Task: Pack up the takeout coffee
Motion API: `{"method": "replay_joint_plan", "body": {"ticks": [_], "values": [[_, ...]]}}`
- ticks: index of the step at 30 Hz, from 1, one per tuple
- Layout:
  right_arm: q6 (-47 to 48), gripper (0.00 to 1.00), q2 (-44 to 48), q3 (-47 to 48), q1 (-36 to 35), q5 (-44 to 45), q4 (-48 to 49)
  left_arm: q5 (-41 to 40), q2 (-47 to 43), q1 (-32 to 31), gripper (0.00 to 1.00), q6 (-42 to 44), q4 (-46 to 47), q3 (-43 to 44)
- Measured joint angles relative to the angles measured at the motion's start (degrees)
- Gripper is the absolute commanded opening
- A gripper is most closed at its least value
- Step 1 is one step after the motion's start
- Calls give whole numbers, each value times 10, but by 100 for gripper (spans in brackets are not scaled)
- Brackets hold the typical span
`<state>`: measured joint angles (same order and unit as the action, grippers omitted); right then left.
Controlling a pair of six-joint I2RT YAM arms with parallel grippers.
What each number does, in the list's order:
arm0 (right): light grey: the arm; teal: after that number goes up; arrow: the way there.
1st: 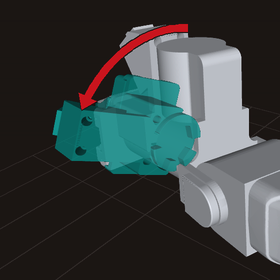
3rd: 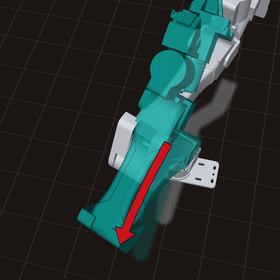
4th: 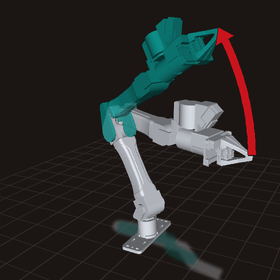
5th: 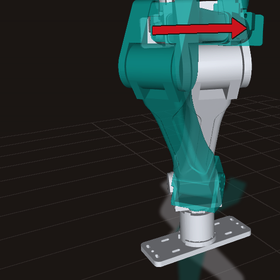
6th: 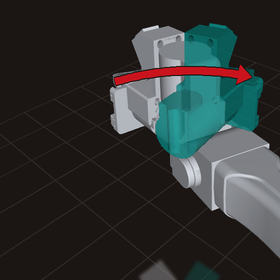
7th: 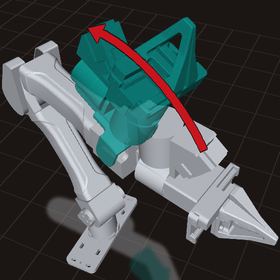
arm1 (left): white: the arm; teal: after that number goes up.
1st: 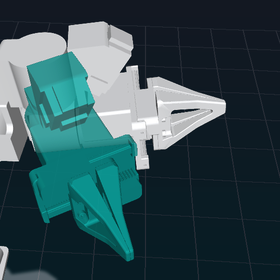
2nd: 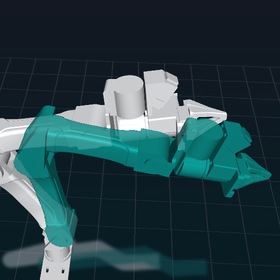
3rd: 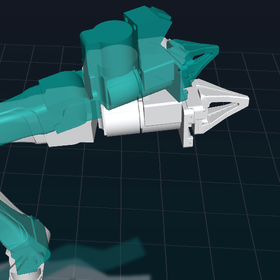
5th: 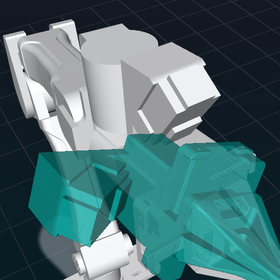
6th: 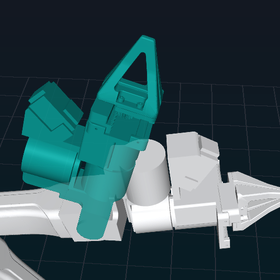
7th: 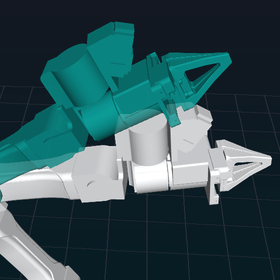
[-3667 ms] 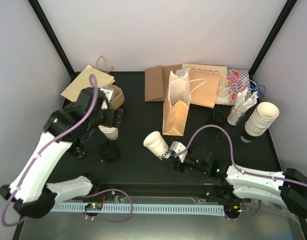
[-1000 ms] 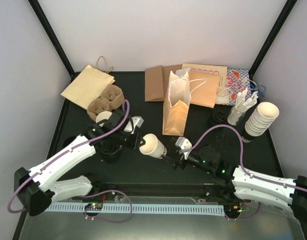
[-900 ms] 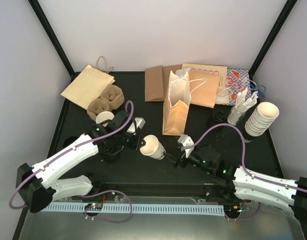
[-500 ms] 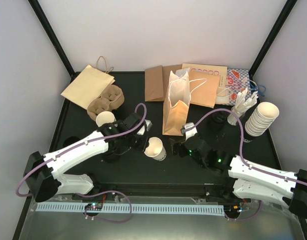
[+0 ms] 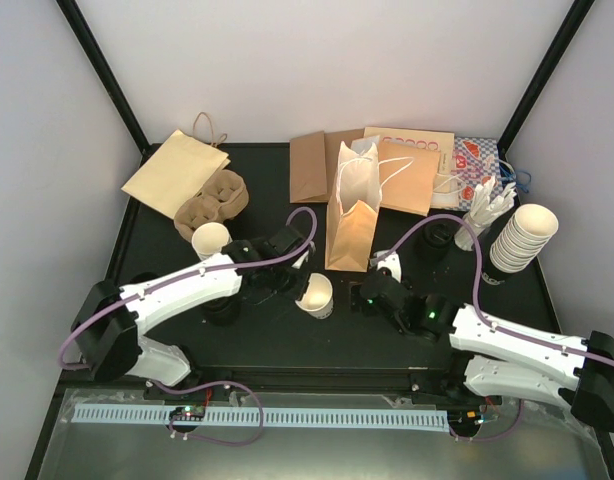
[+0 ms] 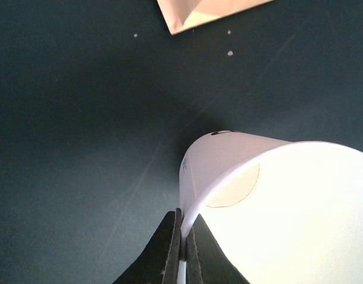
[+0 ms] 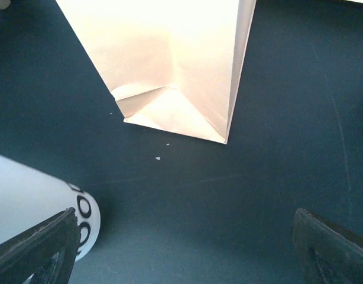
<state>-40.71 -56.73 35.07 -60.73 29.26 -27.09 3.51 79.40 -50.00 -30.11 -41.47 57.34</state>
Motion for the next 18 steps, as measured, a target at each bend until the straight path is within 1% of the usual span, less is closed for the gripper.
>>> {"method": "replay_joint_plan", "body": {"ticks": [6,8,9,12,18], "values": [[-10,100,7,-5,0,1,-3,-35,43,0,6,14,-22,47],[-13,100,6,-5,0,0,-3,-40,60,0,10,19,-31,69],[-14,100,6,-6,0,0,-3,-41,67,0,13,21,-33,75],[-15,100,6,-8,0,0,-3,-44,83,-1,30,26,-41,90],[-14,100,6,-9,0,-3,-2,-45,90,-1,49,27,-54,93]]}}
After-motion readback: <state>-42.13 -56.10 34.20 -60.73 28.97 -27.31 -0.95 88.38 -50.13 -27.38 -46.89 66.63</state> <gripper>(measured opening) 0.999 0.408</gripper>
